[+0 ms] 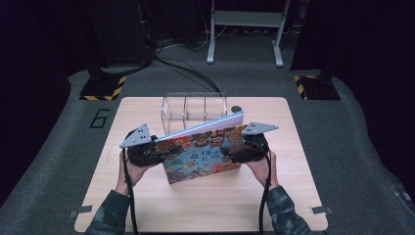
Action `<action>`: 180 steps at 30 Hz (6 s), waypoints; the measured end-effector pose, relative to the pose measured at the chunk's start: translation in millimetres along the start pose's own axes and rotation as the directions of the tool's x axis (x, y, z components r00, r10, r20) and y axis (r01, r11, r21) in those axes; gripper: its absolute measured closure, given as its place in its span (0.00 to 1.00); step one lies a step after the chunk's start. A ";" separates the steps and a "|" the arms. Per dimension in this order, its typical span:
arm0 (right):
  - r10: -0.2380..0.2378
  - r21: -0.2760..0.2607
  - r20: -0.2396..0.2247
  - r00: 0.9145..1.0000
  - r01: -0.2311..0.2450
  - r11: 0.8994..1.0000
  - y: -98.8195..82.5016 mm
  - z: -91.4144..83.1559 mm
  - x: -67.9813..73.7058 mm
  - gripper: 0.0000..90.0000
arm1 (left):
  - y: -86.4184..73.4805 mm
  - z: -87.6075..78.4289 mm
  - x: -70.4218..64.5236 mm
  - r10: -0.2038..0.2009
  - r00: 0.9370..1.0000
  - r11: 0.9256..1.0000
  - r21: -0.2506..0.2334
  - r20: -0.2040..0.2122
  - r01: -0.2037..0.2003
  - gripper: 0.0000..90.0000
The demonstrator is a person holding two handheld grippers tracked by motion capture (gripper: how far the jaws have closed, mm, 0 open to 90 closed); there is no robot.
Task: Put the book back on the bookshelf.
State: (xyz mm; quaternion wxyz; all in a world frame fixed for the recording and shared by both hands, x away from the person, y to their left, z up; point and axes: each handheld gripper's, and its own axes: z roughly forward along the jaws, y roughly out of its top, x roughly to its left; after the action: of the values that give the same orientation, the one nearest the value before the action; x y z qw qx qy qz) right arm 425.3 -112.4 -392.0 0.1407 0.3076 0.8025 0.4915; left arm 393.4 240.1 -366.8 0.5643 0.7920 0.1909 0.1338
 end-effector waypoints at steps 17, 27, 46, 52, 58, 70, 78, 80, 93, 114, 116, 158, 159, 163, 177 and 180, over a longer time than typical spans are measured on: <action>0.081 0.076 0.212 0.974 -0.099 0.992 -94.0 -37.8 -32.4 0.15 | 8.3 -0.7 -0.5 -0.008 0.997 0.997 0.071 0.079 0.003 0.89; 0.148 0.156 0.414 0.898 -0.231 0.960 -145.8 -22.5 -70.6 0.13 | 7.1 2.0 -0.9 -0.024 0.994 0.998 0.052 0.103 0.019 0.86; 0.243 0.108 0.422 0.873 -0.314 0.943 -160.9 -27.6 -88.5 0.16 | 31.3 18.9 -15.6 0.024 0.999 0.987 0.156 0.042 -0.030 0.90; 0.240 0.111 0.415 0.877 -0.311 0.944 -160.9 -27.8 -89.0 0.16 | 51.4 17.1 -21.3 0.040 0.999 0.985 0.166 0.011 -0.042 0.90; 0.245 0.100 0.414 0.877 -0.311 0.945 -161.4 -28.2 -89.9 0.17 | 63.7 10.7 -15.2 0.034 0.999 0.986 0.161 -0.010 -0.032 0.90; 0.238 0.104 0.417 0.877 -0.306 0.946 -161.4 -28.0 -89.7 0.17 | 74.9 -16.9 -7.7 0.004 0.997 0.993 0.118 -0.072 0.005 0.90; 0.234 0.110 0.432 0.871 -0.308 0.945 -160.7 -26.8 -89.0 0.17 | 74.8 -32.3 -4.7 0.005 0.993 0.994 0.112 -0.120 0.008 0.90; 0.231 0.118 0.443 0.866 -0.312 0.943 -159.9 -25.1 -87.8 0.16 | 74.7 -36.0 -4.6 0.001 0.992 0.993 0.114 -0.129 0.013 0.90; 0.197 0.134 0.469 0.861 -0.290 0.948 -158.3 -20.1 -88.6 0.15 | 83.2 -65.2 5.0 -0.031 0.978 0.997 0.059 -0.206 0.044 0.90; 0.193 0.135 0.471 0.861 -0.286 0.949 -158.5 -20.4 -89.0 0.16 | 82.7 -91.7 34.4 -0.104 0.920 0.994 -0.010 -0.377 0.108 0.90; 0.191 0.136 0.472 0.861 -0.285 0.949 -158.5 -20.3 -89.1 0.16 | 82.1 -90.2 38.1 -0.119 0.912 0.993 -0.030 -0.392 0.116 0.90; 0.198 0.131 0.481 0.854 -0.293 0.947 -158.1 -19.8 -90.1 0.16 | 63.7 -30.8 50.9 -0.199 0.791 0.971 -0.226 -0.579 0.079 0.90; 0.198 0.131 0.481 0.854 -0.293 0.947 -158.1 -19.8 -90.1 0.16 | 62.2 -29.1 51.3 -0.203 0.789 0.970 -0.230 -0.580 0.080 0.90; 0.198 0.131 0.482 0.854 -0.293 0.947 -158.1 -19.8 -90.1 0.16 | 57.2 -23.2 53.6 -0.209 0.782 0.968 -0.236 -0.587 0.082 0.90; 0.201 0.130 0.482 0.853 -0.296 0.946 -158.0 -19.7 -90.0 0.16 | 36.2 -7.5 63.9 -0.237 0.760 0.953 -0.298 -0.605 0.060 0.89; 0.200 0.130 0.482 0.853 -0.295 0.947 -158.0 -19.8 -90.0 0.16 | 31.5 -4.6 66.6 -0.248 0.760 0.947 -0.316 -0.600 0.059 0.89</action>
State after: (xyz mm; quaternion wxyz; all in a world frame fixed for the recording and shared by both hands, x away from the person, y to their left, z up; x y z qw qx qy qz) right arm 428.1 -234.9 -527.8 0.2316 0.5294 0.7441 0.3352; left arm 455.5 265.0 -335.8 0.5816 0.5946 0.4135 0.3705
